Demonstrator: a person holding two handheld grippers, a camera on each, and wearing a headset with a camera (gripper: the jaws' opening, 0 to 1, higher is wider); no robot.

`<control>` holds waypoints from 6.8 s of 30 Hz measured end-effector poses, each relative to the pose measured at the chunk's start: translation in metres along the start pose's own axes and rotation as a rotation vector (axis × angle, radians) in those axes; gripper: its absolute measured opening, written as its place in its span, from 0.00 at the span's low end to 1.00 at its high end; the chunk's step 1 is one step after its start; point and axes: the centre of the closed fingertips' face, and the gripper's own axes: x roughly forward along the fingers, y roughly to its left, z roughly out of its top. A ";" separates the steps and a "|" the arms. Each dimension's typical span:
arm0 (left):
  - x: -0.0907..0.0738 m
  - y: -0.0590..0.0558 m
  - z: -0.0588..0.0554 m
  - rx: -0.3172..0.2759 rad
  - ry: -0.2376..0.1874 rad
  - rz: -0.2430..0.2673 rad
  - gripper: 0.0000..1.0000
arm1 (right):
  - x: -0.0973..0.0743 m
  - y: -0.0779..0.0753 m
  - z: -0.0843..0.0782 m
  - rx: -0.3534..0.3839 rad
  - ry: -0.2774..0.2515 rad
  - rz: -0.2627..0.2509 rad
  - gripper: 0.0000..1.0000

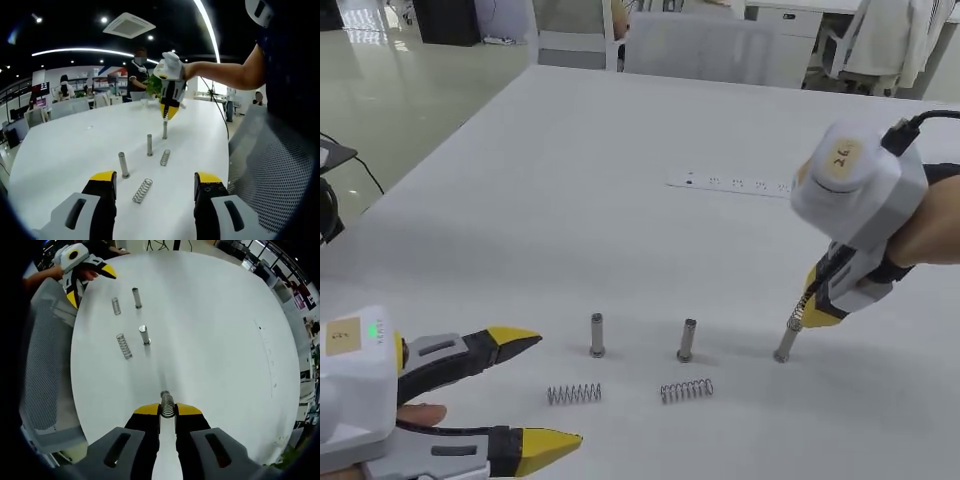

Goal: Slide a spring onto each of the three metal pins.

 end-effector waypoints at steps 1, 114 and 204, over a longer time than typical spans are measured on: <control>0.000 0.000 0.000 0.000 0.001 -0.001 0.57 | 0.002 0.000 0.000 0.001 0.004 0.003 0.08; 0.002 -0.016 0.002 0.039 0.028 -0.033 0.54 | 0.055 0.076 0.069 -0.199 -0.115 0.109 0.17; 0.034 -0.039 0.045 0.177 -0.006 -0.223 0.19 | -0.017 0.122 0.119 -0.313 -0.202 0.082 0.08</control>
